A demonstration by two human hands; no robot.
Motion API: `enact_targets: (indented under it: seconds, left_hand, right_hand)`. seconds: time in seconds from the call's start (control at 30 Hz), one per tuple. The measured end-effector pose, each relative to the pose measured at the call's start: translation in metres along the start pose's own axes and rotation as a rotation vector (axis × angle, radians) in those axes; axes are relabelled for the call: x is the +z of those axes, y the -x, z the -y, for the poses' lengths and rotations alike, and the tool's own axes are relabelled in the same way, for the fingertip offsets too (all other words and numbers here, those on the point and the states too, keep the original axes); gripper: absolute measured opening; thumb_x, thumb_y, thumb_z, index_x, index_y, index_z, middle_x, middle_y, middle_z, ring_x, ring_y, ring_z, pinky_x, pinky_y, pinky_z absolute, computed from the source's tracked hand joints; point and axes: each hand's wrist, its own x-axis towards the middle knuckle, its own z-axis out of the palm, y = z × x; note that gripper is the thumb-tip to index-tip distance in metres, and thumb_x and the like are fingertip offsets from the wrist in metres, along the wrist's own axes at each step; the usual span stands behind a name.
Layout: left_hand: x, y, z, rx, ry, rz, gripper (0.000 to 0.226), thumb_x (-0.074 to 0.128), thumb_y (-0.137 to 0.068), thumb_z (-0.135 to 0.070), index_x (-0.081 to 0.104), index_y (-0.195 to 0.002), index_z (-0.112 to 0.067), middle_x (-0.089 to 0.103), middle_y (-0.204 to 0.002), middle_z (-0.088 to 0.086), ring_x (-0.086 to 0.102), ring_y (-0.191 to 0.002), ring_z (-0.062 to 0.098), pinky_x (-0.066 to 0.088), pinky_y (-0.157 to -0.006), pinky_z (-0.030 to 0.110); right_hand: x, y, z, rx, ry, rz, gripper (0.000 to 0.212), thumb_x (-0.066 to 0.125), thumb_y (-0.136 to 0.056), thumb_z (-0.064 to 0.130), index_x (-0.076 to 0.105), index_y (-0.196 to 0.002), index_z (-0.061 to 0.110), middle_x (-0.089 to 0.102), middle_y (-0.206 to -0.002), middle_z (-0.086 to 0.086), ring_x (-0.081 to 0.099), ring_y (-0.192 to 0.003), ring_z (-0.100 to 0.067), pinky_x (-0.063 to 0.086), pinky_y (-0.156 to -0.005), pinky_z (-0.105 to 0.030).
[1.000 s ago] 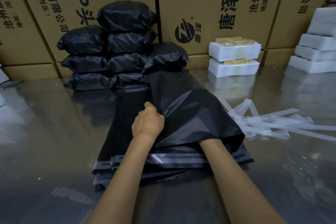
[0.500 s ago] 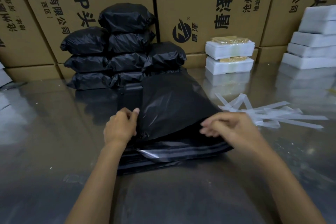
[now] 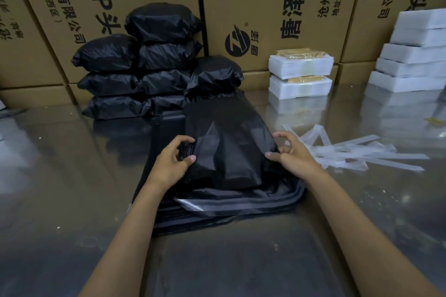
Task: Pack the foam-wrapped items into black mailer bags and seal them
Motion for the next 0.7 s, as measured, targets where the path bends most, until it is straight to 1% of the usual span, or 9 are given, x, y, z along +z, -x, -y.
enact_targets:
  seconds: [0.1,0.23,0.27,0.33,0.47,0.53,0.6,0.63,0.7]
  left_hand:
    - [0.0,-0.004,0.003,0.06,-0.064,-0.002,0.038,0.064,-0.093,-0.005,0.058,-0.092,-0.042,0.062,-0.102,-0.004,0.049,-0.076,0.002,0.041,-0.065,0.007]
    - [-0.005,-0.001,-0.004,0.139,-0.009,0.055,0.037,0.062,-0.093,-0.002,0.06,-0.091,-0.039,0.061,-0.11,-0.008,0.05,-0.075,-0.003,0.038,-0.071,0.01]
    - [-0.007,0.001,-0.005,0.175,-0.009,0.07,0.033,0.062,-0.093,-0.003,0.059,-0.093,-0.036,0.061,-0.109,-0.004,0.053,-0.079,0.004,0.04,-0.074,0.017]
    - [-0.009,0.007,-0.007,0.24,-0.061,0.105,0.028,0.061,-0.093,-0.003,0.057,-0.095,-0.031,0.059,-0.1,0.006,0.054,-0.088,0.035,0.038,-0.074,0.029]
    - [-0.009,0.022,-0.006,0.199,-0.116,0.226,0.029,0.06,-0.096,-0.007,0.067,-0.092,-0.034,0.069,-0.1,0.011,0.06,-0.088,0.046,0.041,-0.074,0.033]
    - [-0.012,0.028,-0.006,0.167,-0.104,0.25,0.033,0.06,-0.097,-0.008,0.073,-0.097,-0.039,0.072,-0.107,0.012,0.066,-0.094,0.035,0.045,-0.077,0.026]
    - [-0.016,0.038,-0.007,0.165,-0.093,0.265,0.038,0.061,-0.097,-0.008,0.074,-0.099,-0.043,0.072,-0.114,-0.006,0.066,-0.1,0.002,0.044,-0.08,0.008]
    - [-0.018,0.043,-0.008,0.163,-0.094,0.277,0.038,0.061,-0.097,-0.009,0.074,-0.101,-0.044,0.07,-0.115,-0.014,0.063,-0.103,-0.006,0.043,-0.081,0.004]
    - [-0.024,0.052,-0.007,0.146,-0.106,0.307,0.036,0.06,-0.098,-0.012,0.074,-0.106,-0.044,0.068,-0.116,-0.023,0.058,-0.109,-0.011,0.042,-0.089,0.005]
  right_hand:
    - [-0.007,-0.003,0.001,-0.081,0.058,-0.049,0.039,0.067,-0.09,-0.002,0.06,-0.105,0.033,0.048,-0.063,-0.001,0.048,-0.055,-0.01,0.044,-0.066,-0.027]
    - [-0.017,0.002,0.004,-0.142,-0.025,-0.107,0.041,0.063,-0.091,-0.003,0.066,-0.099,0.036,0.04,-0.055,0.009,0.041,-0.048,-0.005,0.043,-0.057,-0.017]
    - [-0.02,0.004,0.005,-0.168,-0.04,-0.114,0.042,0.063,-0.091,-0.003,0.066,-0.098,0.038,0.039,-0.054,0.008,0.042,-0.05,-0.007,0.042,-0.054,-0.014]
    - [-0.023,0.01,0.006,-0.21,-0.035,-0.113,0.043,0.062,-0.091,-0.005,0.067,-0.096,0.038,0.039,-0.062,0.0,0.044,-0.058,-0.012,0.041,-0.053,-0.012]
    - [-0.023,0.029,0.001,-0.209,-0.017,-0.061,0.037,0.059,-0.091,-0.01,0.068,-0.089,0.026,0.044,-0.066,0.007,0.044,-0.056,-0.003,0.039,-0.054,-0.009]
    - [-0.025,0.039,-0.003,-0.221,0.011,-0.043,0.032,0.059,-0.092,-0.011,0.068,-0.084,0.018,0.053,-0.065,0.011,0.05,-0.064,-0.002,0.04,-0.061,-0.012]
    - [-0.029,0.048,-0.005,-0.208,0.015,-0.03,0.029,0.061,-0.091,-0.01,0.072,-0.081,0.014,0.064,-0.076,-0.001,0.058,-0.078,-0.013,0.046,-0.069,-0.015]
    - [-0.031,0.053,-0.005,-0.18,-0.014,-0.019,0.028,0.062,-0.092,-0.008,0.075,-0.081,0.015,0.07,-0.082,-0.004,0.063,-0.083,-0.016,0.049,-0.072,-0.013]
    - [-0.036,0.062,-0.006,-0.124,-0.05,0.006,0.026,0.065,-0.093,-0.001,0.079,-0.084,0.019,0.077,-0.091,-0.003,0.07,-0.091,-0.015,0.052,-0.073,-0.01]
